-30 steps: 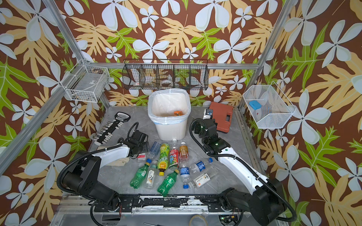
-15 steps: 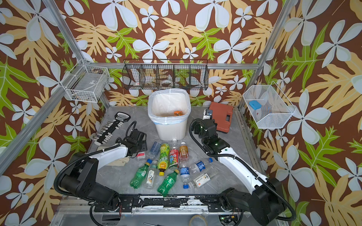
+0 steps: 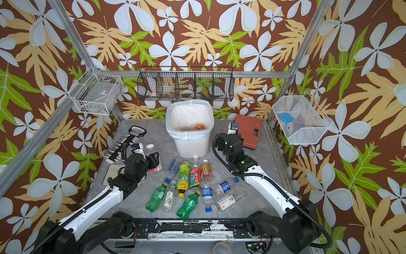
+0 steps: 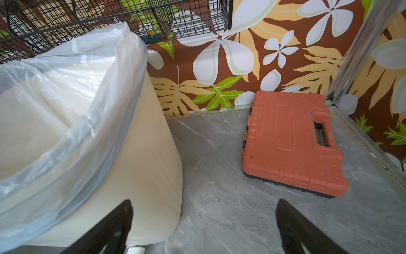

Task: Throw the plastic bottles in the bin
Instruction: Pick up the plastic bottle from the middle-left of the table, then throw the plastic bottle into the trash bin.

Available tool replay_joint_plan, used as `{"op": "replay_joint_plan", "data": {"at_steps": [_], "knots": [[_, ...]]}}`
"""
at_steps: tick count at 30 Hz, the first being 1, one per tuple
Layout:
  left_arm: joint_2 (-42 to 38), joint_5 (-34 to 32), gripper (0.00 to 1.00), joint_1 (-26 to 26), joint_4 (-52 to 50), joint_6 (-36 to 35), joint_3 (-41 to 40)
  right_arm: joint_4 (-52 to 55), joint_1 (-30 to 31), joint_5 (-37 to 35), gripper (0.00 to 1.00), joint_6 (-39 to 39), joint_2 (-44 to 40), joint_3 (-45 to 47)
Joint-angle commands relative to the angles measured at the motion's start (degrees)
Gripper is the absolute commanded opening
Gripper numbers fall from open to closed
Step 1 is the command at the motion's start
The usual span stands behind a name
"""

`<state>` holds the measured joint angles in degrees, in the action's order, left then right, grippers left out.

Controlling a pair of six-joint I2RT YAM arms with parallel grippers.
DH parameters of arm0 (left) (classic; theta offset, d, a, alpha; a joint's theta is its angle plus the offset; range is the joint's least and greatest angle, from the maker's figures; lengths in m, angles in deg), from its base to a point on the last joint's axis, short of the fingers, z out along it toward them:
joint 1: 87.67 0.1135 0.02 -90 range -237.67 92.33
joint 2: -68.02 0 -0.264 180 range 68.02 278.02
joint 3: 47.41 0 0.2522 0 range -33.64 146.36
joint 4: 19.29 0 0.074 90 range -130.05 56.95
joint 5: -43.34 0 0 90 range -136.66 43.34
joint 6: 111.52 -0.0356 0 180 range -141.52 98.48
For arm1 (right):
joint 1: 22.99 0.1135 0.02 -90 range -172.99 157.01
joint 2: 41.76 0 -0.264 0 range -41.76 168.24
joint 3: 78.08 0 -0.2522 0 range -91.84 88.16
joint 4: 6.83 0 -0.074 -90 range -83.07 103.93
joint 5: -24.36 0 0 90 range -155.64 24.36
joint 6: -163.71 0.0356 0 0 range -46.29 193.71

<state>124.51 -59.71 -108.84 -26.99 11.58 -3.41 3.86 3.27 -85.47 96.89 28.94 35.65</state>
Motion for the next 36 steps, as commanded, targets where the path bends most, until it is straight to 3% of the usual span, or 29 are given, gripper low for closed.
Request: {"op": "replay_joint_plan", "data": {"at_steps": [1, 8, 16, 25, 33, 36], "knots": [[-1.0, -0.3, 0.61, 0.1, 3.5, 0.9, 0.1, -1.3, 0.0, 0.0, 1.0, 0.0, 0.3, -0.4], [-2.7, -0.3, 0.61, 0.1, 2.7, -1.0, 3.8, -1.3, 0.0, 0.2, 1.0, 0.1, 0.4, -0.3], [2.4, 4.0, 0.61, 0.1, 2.5, -7.9, 20.6, -1.1, 0.0, -0.8, 1.0, 0.1, -1.3, 0.7], [23.6, 9.1, 0.59, -4.4, 1.1, -13.4, 48.4, -0.7, -0.1, -1.7, 1.0, -0.1, -2.9, 1.2], [48.6, 11.0, 0.59, -7.7, -12.0, -15.0, 77.6, 0.9, -0.2, -2.2, 0.99, -0.7, -4.4, 1.1], [53.1, 10.6, 0.59, -8.0, -14.5, -15.1, 82.1, 1.0, -0.2, -2.5, 1.0, -0.8, -5.2, 1.6]]}}
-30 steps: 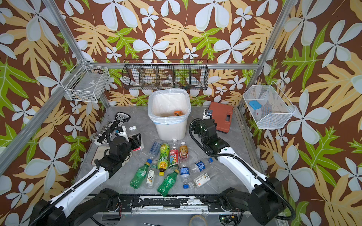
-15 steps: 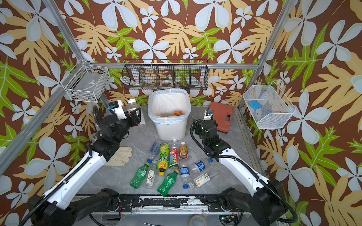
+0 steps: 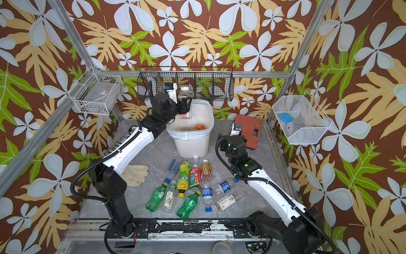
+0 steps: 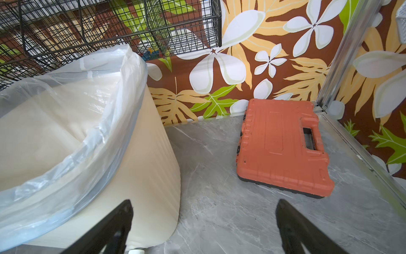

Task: Throw the plastic bottles in the bin
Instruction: Throw the plastic bottle into the trash bin.

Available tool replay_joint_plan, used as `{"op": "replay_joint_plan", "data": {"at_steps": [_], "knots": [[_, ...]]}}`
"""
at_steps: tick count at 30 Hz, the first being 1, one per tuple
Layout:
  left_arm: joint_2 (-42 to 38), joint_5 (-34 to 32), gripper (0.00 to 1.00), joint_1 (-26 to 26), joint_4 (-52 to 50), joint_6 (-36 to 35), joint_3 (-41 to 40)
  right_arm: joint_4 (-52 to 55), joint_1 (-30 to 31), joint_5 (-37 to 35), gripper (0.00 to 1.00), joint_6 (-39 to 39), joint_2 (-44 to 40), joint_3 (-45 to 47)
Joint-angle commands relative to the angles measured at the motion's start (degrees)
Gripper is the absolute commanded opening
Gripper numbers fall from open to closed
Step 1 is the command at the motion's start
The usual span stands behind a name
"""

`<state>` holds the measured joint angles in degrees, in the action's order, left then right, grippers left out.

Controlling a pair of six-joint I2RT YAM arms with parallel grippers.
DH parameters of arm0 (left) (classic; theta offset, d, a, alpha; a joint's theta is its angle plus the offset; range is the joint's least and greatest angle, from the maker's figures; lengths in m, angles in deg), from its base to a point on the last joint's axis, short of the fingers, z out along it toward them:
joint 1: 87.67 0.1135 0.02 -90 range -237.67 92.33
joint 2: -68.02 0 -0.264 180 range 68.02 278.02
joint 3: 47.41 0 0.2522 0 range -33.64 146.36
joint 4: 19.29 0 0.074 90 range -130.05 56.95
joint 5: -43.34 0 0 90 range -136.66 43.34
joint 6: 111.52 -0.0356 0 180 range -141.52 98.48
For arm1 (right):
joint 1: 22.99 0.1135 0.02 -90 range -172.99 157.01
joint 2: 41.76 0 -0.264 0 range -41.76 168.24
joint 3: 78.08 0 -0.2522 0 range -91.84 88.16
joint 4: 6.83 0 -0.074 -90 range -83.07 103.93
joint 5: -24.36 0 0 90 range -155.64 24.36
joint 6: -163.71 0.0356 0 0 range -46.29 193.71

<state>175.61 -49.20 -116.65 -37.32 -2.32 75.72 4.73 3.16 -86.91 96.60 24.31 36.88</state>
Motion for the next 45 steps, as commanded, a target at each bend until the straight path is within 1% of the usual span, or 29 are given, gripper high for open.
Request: {"op": "replay_joint_plan", "data": {"at_steps": [1, 10, 13, 14, 17, 19, 22, 25, 27, 30, 33, 36, 38, 41, 43, 45], "knots": [[2.5, 0.0, 0.59, -0.3, -4.2, -1.1, 3.3, 0.1, -0.1, -1.2, 1.0, -0.5, -0.7, 0.5], [2.9, -0.7, 0.59, -0.3, -4.2, -0.5, 2.0, 0.0, -0.2, -0.9, 1.0, -0.6, -0.5, 0.4], [2.5, -1.1, 0.63, -0.2, -4.4, -0.7, 1.2, 0.0, -0.2, -0.8, 1.0, -0.5, -0.5, 0.4], [2.4, -0.9, 0.67, -0.3, -4.4, -0.7, 1.1, 0.0, -0.2, -0.8, 1.0, -0.4, -0.5, 0.4], [1.8, -0.6, 0.9, -0.3, -4.4, -0.5, 0.7, 0.1, -0.2, -0.8, 1.0, -0.4, -0.6, 0.6], [1.0, -0.4, 1.0, -0.2, -3.8, -0.4, 0.4, 0.2, -0.2, -0.8, 1.0, -0.3, -0.7, 0.6], [-1.6, 0.4, 1.0, -0.2, -1.3, -0.4, -1.5, 0.3, -0.2, -0.8, 1.0, -0.1, -0.6, 0.6], [-5.9, 1.5, 1.0, -0.2, 2.6, -0.3, -4.9, 0.3, -0.2, -0.6, 1.0, 0.0, -0.4, 0.5], [-9.8, 1.8, 1.0, -0.2, 6.3, -0.8, -9.3, 0.3, -0.2, -0.5, 1.0, 0.0, -0.1, 0.4], [-17.5, 0.0, 1.0, -0.2, 12.6, -1.9, -18.5, 0.3, -0.2, 0.0, 1.0, 0.2, 0.5, 0.2], [-27.2, -3.7, 1.0, -0.2, 19.4, -2.4, -31.9, 0.4, -0.2, 0.8, 1.0, 0.7, 1.1, 0.1], [-36.7, -8.7, 1.0, -0.2, 24.6, -1.3, -46.7, 0.4, -0.2, 1.6, 1.0, 1.5, 1.7, 0.3], [-42.7, -11.7, 1.0, -0.1, 25.5, 0.1, -56.3, 0.5, -0.2, 2.2, 0.99, 2.1, 2.2, 0.4], [-48.2, -16.0, 1.0, 0.0, 23.5, 3.4, -67.9, 0.4, -0.2, 3.2, 1.0, 3.1, 2.7, 0.5], [-50.6, -17.2, 1.0, 0.0, 20.6, 6.2, -72.8, 0.5, -0.2, 3.9, 1.0, 3.6, 3.1, 0.4], [-52.6, -17.5, 1.0, 0.1, 19.6, 8.8, -76.4, 0.7, -0.2, 4.6, 1.0, 4.0, 3.6, 0.3]]}}
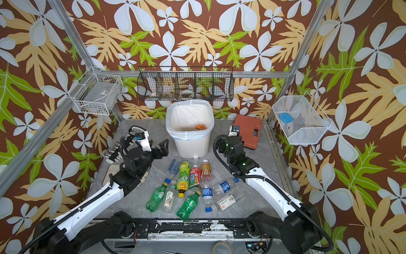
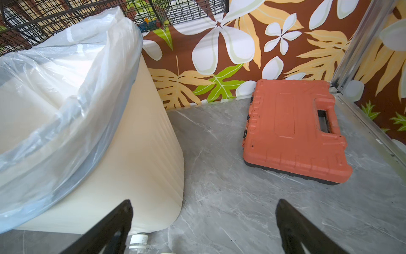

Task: Throw the plastic bottles in the bin
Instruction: Throw the plastic bottle into the trash bin, then pick up the plastic bottle from the center of the table.

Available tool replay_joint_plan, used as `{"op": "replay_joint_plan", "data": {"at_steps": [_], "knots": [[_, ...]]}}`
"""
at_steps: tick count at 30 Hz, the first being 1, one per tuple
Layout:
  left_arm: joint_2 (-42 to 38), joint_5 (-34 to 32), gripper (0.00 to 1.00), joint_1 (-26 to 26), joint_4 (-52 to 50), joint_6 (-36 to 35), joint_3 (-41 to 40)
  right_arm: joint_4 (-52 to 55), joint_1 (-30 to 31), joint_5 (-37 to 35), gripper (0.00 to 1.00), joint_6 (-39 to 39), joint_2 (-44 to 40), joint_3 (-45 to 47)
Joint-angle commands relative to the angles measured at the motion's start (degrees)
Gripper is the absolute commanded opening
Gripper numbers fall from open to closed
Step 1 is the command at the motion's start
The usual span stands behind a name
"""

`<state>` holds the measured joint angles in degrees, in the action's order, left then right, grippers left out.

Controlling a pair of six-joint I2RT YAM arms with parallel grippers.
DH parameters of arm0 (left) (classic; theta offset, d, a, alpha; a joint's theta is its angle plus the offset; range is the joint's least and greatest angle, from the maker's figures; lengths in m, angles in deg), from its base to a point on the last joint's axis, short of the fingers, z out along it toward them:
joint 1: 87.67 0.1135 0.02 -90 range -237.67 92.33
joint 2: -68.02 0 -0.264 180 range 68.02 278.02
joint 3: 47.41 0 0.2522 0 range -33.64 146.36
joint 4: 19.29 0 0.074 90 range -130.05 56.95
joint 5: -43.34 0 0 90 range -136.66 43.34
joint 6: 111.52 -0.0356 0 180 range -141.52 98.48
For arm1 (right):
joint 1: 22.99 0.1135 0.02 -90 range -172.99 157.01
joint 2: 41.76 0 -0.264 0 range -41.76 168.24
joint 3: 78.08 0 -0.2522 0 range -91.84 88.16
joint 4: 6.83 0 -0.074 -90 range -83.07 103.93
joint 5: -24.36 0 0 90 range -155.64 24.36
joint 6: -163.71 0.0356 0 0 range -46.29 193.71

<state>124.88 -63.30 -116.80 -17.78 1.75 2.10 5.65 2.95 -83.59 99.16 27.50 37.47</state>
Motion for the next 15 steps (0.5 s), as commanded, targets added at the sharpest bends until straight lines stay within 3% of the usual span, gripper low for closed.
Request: {"op": "replay_joint_plan", "data": {"at_steps": [1, 9, 15], "knots": [[-2.7, -3.2, 1.0, 0.2, 0.3, 5.3, -4.0, 0.0, 0.0, 1.6, 1.0, 1.6, 0.6, -0.4], [-1.4, -4.8, 1.0, 0.3, 0.2, 4.6, -3.1, 2.4, 0.3, 5.8, 0.98, 5.1, 2.9, -0.5], [0.0, -5.8, 1.0, 0.3, 0.1, 5.3, -3.3, 4.5, 5.4, 6.0, 0.96, 7.7, 6.0, 0.8]]}}
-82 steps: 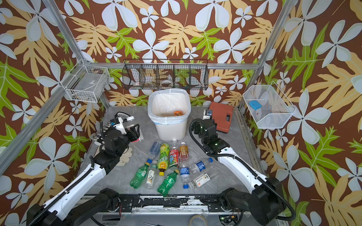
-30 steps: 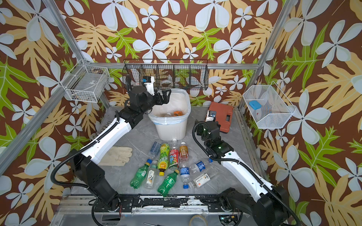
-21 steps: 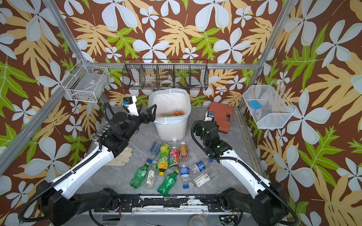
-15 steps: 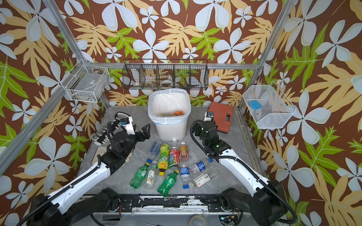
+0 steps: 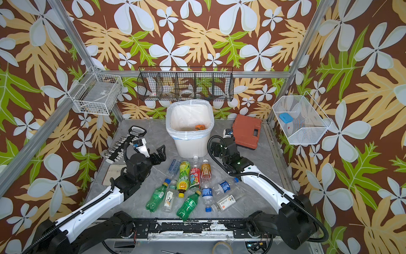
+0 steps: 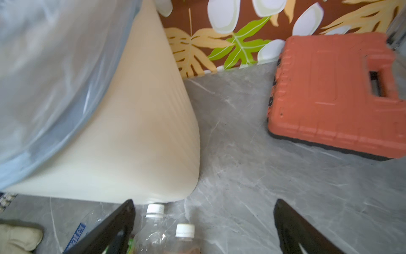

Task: Throw the plastic bottles in the bin
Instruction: Pick up the plastic bottle from the center of the table.

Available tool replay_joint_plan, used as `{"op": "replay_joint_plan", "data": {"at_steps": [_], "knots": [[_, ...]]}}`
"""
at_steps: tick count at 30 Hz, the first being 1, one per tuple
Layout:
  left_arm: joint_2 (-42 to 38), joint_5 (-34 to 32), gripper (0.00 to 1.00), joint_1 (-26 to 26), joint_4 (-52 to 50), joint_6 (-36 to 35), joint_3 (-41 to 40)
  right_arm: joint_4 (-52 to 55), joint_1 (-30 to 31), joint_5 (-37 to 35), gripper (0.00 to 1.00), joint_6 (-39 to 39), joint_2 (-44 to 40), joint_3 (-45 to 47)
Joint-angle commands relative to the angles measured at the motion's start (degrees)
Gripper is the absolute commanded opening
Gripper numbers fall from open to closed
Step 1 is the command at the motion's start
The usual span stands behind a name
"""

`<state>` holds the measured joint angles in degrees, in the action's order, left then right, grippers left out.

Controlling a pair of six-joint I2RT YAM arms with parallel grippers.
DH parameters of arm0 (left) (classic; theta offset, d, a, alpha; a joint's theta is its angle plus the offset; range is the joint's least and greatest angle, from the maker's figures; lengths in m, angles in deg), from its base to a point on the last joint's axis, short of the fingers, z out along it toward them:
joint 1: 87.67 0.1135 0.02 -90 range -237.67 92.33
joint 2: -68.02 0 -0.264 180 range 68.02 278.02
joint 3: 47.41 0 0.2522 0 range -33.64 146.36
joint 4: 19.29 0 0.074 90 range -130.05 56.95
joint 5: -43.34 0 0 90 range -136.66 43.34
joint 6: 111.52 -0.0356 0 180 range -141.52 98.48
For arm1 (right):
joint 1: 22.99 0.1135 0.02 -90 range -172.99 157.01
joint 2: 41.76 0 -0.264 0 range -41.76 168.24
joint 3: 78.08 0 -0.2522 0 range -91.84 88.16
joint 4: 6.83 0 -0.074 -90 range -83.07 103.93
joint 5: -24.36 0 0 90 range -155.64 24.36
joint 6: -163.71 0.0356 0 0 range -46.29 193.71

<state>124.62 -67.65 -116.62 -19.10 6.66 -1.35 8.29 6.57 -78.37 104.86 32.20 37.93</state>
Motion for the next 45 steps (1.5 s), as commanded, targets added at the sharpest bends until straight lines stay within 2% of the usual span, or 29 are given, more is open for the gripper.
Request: {"op": "replay_joint_plan", "data": {"at_steps": [1, 10, 17, 26, 37, 45], "knots": [[0.3, -1.6, 1.0, 0.1, 1.4, 0.5, 0.1, 2.2, 2.8, 1.0, 0.96, 2.6, 2.2, 0.6], [0.0, -3.2, 1.0, 0.1, 0.2, 0.4, 0.0, 2.4, 8.8, 2.6, 0.92, 7.8, 9.7, 2.6], [0.1, -3.7, 1.0, 0.1, -0.5, 0.3, 0.0, 0.3, 9.4, 3.2, 0.83, 9.0, 14.0, 4.1], [-0.3, -4.4, 1.0, 0.2, -1.5, 0.2, -0.1, 0.2, 9.6, 2.4, 0.81, 10.1, 18.4, 3.6], [-0.6, -4.8, 1.0, 0.5, -2.0, 0.3, -0.2, -0.6, 9.7, 1.0, 0.58, 11.3, 21.1, 2.5], [-0.3, -4.8, 1.0, 0.7, -2.0, 0.4, -0.2, -1.4, 8.3, 0.0, 0.53, 12.3, 18.7, 3.4]]}}
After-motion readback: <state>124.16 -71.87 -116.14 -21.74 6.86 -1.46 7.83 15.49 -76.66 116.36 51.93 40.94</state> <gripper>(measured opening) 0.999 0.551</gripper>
